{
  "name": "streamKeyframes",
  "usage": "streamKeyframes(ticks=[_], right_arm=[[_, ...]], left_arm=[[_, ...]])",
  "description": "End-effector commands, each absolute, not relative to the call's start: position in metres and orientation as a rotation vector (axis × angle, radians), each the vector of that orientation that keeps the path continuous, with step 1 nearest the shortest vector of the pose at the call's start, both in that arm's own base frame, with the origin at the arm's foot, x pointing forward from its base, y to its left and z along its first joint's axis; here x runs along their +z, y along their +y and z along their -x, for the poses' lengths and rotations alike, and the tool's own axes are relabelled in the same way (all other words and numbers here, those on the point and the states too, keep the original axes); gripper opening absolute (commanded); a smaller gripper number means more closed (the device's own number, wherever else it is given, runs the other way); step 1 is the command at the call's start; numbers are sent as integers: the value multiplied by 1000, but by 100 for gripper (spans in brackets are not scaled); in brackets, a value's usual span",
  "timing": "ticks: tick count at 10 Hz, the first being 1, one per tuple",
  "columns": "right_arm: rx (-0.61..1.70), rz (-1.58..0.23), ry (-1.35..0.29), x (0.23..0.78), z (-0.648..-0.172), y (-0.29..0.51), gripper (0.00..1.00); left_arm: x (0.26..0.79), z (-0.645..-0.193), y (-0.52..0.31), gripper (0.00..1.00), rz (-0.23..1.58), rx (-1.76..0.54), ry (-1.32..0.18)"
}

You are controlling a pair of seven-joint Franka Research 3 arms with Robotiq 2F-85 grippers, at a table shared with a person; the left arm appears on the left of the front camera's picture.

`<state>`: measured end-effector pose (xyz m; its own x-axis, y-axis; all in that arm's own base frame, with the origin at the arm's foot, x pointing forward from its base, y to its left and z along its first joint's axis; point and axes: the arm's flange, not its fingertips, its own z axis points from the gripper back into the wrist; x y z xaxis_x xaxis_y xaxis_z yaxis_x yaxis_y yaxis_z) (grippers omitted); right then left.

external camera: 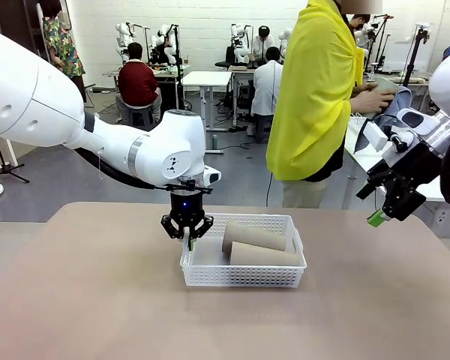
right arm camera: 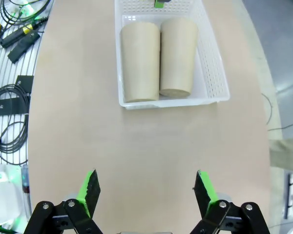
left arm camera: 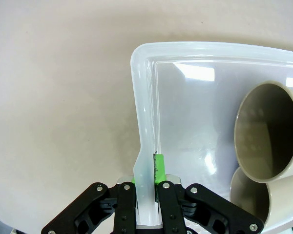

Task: Clean and organize the cups into the basket.
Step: Pick up the Reusable plastic cup from the right side of the table and stack it inside the Organizing basket in the center of the table.

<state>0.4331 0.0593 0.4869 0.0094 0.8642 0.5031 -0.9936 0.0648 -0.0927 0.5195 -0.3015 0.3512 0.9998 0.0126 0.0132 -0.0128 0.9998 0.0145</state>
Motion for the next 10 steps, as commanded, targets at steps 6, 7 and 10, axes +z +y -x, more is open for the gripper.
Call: streamKeyframes(ticks=[6, 7, 10], right_arm=[[1462, -1003, -894, 518, -458, -114, 100], [1376, -996, -951, 509, -462, -136, 100], [1300, -991, -959, 460, -480, -166, 100]], left_arm=[[350, -517, -302, 0, -20, 8, -10], [350, -517, -302, 0, -20, 8, -10], [350, -517, -302, 0, -20, 8, -10]])
